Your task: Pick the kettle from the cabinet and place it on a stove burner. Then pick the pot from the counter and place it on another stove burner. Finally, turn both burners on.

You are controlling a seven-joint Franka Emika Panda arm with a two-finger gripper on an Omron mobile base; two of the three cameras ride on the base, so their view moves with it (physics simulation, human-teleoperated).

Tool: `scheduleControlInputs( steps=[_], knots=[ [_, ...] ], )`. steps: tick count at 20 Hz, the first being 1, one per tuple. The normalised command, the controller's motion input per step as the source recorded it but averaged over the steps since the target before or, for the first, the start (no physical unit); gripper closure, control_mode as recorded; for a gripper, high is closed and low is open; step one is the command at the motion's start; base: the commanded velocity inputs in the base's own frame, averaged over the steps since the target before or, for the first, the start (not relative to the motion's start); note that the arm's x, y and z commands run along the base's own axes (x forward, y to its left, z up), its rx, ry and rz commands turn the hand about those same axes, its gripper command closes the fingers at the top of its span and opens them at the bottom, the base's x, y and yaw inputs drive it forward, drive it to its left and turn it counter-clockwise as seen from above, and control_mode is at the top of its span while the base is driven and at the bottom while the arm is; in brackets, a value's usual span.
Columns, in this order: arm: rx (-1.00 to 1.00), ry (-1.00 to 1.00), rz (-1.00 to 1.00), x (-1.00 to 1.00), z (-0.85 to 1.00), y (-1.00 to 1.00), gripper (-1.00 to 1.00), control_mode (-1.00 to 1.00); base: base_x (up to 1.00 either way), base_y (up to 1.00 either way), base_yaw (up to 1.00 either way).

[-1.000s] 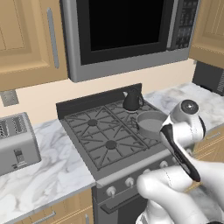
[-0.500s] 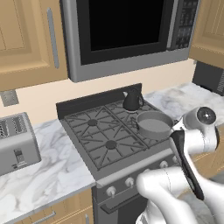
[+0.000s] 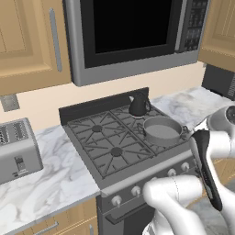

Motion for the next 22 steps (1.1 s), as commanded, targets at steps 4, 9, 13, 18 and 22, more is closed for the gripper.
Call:
scheduleControlInputs(
  steps=[4, 9, 13, 18, 22],
  knots=[
    [0.0, -0.04, 0.05, -0.33, -0.04, -0.09, -1.0, -1.0, 0.0, 0.0, 0.0],
    [0.01, -0.11, 0.04, -0.32, -0.03, -0.15, -1.0, -1.0, 0.0, 0.0, 0.0],
    [0.01, -0.11, 0.02, -0.37, 0.0, -0.12, -1.0, -1.0, 0.0, 0.0, 0.0],
    [0.05, -0.2, -0.04, -0.56, 0.0, -0.13, -1.0, -1.0, 0.0, 0.0, 0.0],
    [0.15, -0.16, -0.18, -0.49, 0.0, -0.1, -1.0, -1.0, 0.0, 0.0, 0.0]
  ],
)
